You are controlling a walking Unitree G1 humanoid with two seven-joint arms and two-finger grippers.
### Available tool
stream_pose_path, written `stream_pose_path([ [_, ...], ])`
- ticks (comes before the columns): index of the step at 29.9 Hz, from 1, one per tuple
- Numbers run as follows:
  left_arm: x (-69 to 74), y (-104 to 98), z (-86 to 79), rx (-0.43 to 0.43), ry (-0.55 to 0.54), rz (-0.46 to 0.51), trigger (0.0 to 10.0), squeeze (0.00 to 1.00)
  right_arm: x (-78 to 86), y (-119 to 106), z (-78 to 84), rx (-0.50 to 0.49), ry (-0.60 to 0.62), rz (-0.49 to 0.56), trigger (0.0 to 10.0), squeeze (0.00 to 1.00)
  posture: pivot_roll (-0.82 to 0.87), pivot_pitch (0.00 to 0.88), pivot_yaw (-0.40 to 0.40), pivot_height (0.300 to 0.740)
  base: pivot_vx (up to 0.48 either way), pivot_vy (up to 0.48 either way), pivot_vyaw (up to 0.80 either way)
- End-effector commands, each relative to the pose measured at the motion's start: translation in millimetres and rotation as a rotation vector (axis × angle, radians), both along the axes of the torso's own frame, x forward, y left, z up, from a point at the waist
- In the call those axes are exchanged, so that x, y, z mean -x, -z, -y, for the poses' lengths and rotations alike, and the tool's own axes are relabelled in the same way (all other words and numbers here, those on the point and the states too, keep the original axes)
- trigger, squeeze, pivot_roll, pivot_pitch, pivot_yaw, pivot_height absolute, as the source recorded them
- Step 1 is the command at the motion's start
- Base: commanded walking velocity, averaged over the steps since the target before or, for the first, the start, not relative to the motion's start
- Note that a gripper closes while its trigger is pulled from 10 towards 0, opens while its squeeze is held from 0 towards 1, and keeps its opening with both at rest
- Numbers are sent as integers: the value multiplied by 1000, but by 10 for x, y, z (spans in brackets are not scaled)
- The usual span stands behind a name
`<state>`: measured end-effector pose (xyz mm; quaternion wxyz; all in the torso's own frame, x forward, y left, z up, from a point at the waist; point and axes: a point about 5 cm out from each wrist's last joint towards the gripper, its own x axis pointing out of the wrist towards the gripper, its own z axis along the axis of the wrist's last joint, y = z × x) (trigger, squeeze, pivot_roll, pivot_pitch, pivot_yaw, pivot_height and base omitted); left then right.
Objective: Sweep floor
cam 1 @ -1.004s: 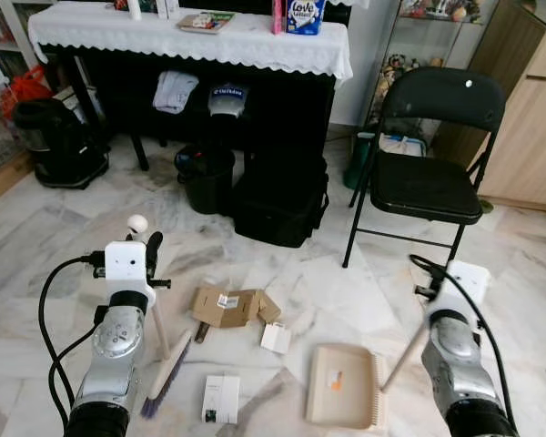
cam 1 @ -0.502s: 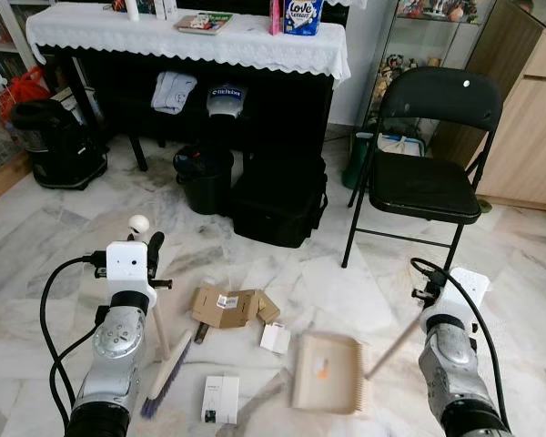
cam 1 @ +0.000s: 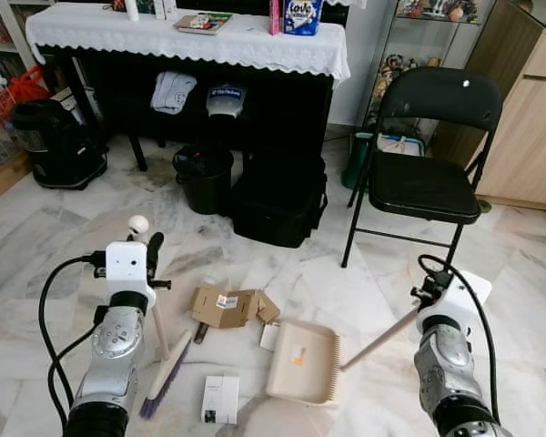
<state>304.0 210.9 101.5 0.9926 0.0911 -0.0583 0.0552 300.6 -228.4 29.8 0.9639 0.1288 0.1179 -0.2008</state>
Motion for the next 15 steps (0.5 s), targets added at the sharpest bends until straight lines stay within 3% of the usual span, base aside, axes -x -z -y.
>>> stream_pose_path([
  [1,-50,-108,5,-42,23,39,10000,0,-75,-74,-28,-10,-16,33,10000,0,104,0,-21,740,0,0,0],
  [8,-47,-112,-3,-45,20,39,10000,0,-81,-37,-65,-52,-51,20,10000,0,105,0,-22,740,0,0,0],
  [15,-60,-133,2,-41,20,47,10000,0,-117,-94,-28,15,-70,9,10000,0,97,0,-22,740,0,0,0],
])
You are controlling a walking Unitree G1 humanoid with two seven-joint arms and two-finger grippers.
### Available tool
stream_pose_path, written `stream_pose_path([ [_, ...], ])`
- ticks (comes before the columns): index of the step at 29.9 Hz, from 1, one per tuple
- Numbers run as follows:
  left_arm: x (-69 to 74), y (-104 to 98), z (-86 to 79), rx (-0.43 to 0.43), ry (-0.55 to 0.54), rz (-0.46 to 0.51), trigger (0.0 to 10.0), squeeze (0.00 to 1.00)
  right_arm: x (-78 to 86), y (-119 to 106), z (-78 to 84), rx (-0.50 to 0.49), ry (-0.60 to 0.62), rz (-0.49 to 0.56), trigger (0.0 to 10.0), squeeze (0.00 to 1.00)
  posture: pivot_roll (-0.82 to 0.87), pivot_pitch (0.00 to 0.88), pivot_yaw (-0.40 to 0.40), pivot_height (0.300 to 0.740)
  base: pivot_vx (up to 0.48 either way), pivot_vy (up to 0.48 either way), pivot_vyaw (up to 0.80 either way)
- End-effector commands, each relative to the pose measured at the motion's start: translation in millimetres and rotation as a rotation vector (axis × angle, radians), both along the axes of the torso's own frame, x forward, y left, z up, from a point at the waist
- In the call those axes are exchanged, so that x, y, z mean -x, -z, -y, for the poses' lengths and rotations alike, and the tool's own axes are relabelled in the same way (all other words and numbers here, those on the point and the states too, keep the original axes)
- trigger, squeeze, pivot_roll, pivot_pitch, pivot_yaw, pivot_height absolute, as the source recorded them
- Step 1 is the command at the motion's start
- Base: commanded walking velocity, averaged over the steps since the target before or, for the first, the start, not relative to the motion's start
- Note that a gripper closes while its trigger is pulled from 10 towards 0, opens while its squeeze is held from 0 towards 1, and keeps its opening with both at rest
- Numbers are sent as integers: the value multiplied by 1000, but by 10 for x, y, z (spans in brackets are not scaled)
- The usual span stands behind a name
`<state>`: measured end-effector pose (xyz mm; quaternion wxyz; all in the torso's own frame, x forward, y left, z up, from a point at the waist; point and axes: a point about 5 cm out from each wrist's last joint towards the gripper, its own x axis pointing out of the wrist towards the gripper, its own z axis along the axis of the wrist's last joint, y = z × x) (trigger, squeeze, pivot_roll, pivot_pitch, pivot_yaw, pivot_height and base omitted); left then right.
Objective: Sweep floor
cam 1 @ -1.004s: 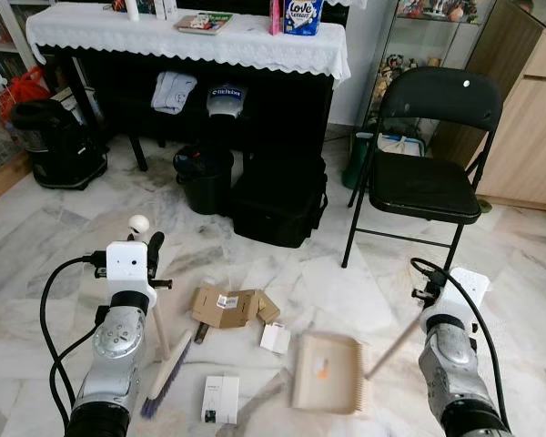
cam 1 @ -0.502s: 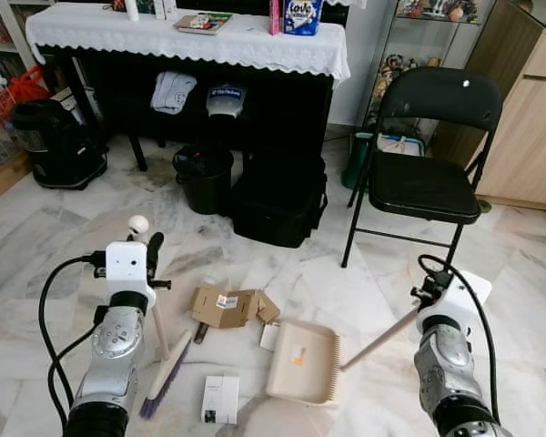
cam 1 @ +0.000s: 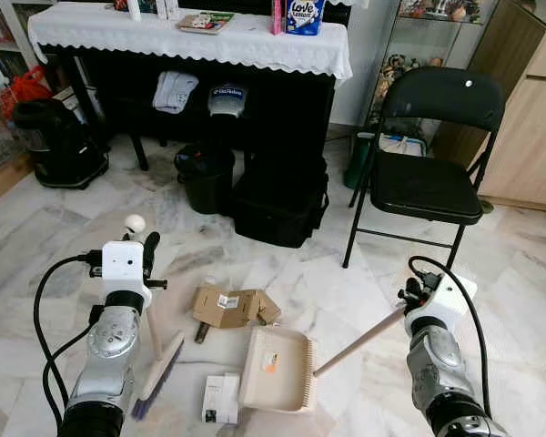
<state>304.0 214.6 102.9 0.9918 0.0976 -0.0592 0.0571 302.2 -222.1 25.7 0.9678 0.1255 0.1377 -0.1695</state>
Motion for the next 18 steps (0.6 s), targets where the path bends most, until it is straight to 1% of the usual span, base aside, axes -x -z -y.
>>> stream_pose_path([
  [1,-62,-118,43,-28,26,44,10000,0,-105,-136,36,19,-4,40,10000,0,97,0,-23,740,0,0,0],
  [5,-66,-122,49,-27,27,47,10000,0,-138,-180,42,24,-9,50,10000,0,101,0,-27,740,0,0,0],
  [7,-70,-132,45,-27,24,50,10000,0,-181,-252,32,32,-17,81,10000,0,103,0,-30,740,0,0,0],
  [9,-71,-131,43,-27,23,50,10000,0,-193,-269,24,35,-24,89,10000,0,99,0,-29,740,0,0,0],
  [11,-70,-130,41,-27,22,50,10000,0,-209,-287,-5,73,-63,92,10000,0,99,0,-29,740,0,0,0],
  [12,-71,-129,42,-28,22,50,10000,0,-220,-294,-40,123,-110,87,10000,0,98,0,-30,740,0,0,0],
  [13,-72,-129,42,-28,22,50,10000,0,-223,-294,-57,146,-131,82,10000,0,98,0,-30,740,0,0,0],
  [14,-74,-132,43,-28,22,51,10000,0,-230,-288,-103,163,-176,75,10000,0,99,0,-31,740,0,0,0],
  [15,-74,-132,43,-28,22,51,10000,0,-230,-288,-103,163,-176,75,10000,0,99,0,-31,740,0,0,0],
  [16,-78,-137,45,-29,23,53,10000,0,-239,-268,-180,176,-240,54,10000,0,100,0,-32,740,0,0,0],
  [18,-79,-139,45,-29,23,54,10000,0,-244,-251,-225,190,-275,28,10000,0,100,0,-32,740,0,0,0],
])
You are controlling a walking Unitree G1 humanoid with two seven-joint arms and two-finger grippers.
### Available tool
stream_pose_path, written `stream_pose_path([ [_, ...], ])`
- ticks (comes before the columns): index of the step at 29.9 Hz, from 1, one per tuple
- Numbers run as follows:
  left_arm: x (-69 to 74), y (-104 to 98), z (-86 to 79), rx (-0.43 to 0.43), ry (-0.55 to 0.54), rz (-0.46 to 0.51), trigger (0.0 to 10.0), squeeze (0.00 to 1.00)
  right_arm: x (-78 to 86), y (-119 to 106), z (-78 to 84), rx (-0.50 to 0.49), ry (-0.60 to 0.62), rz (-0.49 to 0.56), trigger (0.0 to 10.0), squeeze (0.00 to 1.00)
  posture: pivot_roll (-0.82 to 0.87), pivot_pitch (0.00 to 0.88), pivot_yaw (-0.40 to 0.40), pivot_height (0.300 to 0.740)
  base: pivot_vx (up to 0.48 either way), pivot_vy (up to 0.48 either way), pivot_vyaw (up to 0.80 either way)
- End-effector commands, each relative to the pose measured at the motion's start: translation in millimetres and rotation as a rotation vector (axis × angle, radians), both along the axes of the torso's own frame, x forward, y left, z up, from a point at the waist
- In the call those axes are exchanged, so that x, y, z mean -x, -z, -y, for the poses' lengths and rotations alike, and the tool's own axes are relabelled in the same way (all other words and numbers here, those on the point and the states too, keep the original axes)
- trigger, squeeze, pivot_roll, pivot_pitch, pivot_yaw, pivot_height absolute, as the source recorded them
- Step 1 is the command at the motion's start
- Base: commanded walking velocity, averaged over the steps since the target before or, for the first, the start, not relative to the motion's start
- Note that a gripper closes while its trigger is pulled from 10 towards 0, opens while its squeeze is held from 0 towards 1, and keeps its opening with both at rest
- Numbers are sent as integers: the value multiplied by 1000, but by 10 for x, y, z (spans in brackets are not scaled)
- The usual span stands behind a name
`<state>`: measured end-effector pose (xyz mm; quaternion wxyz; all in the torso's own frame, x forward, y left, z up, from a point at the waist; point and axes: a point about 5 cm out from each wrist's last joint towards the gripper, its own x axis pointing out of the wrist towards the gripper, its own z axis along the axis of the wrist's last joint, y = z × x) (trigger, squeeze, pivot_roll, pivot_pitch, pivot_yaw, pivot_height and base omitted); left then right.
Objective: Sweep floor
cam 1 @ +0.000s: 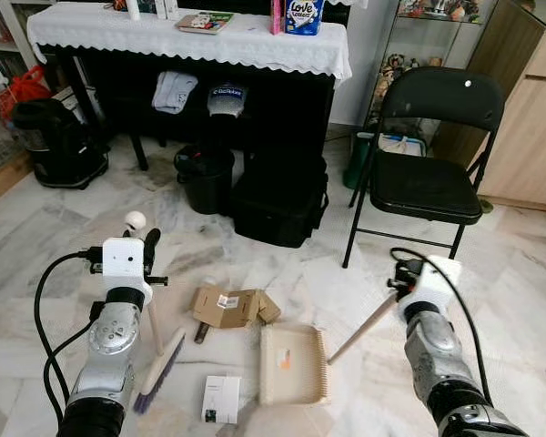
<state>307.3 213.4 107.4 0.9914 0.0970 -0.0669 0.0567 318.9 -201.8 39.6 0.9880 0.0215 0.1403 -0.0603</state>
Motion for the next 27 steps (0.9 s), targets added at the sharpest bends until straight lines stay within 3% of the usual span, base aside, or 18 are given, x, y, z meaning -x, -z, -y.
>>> stream_pose_path([
  [1,-47,-95,33,-29,20,40,10000,0,-80,-98,-30,22,-34,6,10000,0,100,0,-32,740,0,0,0],
  [9,-41,-77,42,-29,26,35,10000,0,-112,-159,-29,28,-10,34,10000,0,93,0,-29,740,0,0,0],
  [17,-18,-52,2,-34,15,23,10000,0,-37,-43,34,47,42,-9,10000,0,103,0,-32,740,0,0,0],
  [27,-1,-54,-96,-55,-4,10,10000,0,8,48,24,0,69,-49,10000,0,111,0,-25,740,0,0,0],
])
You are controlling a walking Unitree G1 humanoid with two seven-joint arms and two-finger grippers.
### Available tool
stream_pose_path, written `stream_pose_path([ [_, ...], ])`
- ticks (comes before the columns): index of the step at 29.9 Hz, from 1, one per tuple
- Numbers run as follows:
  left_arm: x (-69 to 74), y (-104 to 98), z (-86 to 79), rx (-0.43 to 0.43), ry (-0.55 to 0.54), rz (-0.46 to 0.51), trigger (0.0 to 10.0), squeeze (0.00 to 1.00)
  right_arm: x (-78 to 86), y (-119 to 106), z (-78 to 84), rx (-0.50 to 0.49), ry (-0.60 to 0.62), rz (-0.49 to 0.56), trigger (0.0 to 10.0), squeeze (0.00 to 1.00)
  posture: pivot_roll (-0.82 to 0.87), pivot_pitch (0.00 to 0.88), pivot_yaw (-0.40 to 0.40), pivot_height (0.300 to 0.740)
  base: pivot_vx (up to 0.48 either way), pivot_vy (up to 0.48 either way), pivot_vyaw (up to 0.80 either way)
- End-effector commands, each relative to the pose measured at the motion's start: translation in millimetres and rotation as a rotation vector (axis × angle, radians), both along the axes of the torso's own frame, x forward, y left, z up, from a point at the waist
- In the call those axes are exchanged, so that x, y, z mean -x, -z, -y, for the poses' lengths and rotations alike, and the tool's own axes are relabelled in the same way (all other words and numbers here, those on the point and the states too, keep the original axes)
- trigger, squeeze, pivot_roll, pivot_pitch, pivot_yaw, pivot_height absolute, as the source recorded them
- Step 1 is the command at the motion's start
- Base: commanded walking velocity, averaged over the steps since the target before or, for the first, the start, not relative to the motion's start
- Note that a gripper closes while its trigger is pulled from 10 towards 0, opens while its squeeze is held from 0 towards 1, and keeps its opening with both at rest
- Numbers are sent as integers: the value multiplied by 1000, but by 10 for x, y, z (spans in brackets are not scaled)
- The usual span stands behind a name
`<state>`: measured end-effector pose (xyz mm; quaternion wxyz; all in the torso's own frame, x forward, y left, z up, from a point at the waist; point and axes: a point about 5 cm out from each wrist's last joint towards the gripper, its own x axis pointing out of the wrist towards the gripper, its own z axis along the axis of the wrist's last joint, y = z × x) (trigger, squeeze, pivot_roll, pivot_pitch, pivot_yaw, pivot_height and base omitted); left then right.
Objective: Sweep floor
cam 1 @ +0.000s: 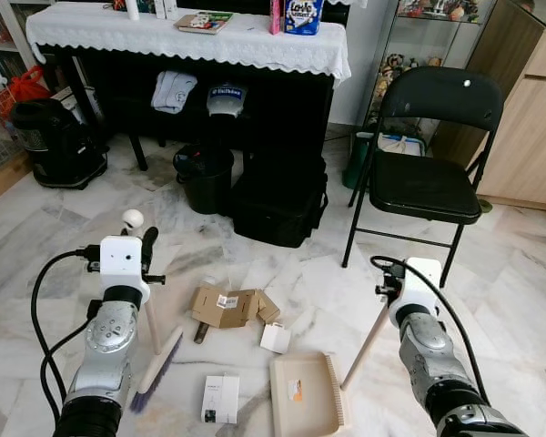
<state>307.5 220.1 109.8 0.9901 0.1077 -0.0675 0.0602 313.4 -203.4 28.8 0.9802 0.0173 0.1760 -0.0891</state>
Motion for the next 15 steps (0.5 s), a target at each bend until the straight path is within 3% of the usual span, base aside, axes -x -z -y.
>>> stream_pose_path([
  [1,2,-31,-33,-35,5,9,10000,0,-41,-52,11,-14,17,25,10000,0,110,0,-22,740,0,0,0],
  [6,4,3,-65,-48,-4,-12,10000,0,18,31,44,-13,39,-15,10000,0,108,0,-18,740,0,0,0],
  [15,113,269,-251,-156,-91,-177,10000,0,49,70,95,-11,79,-39,10000,0,113,0,-22,740,0,0,0],
])
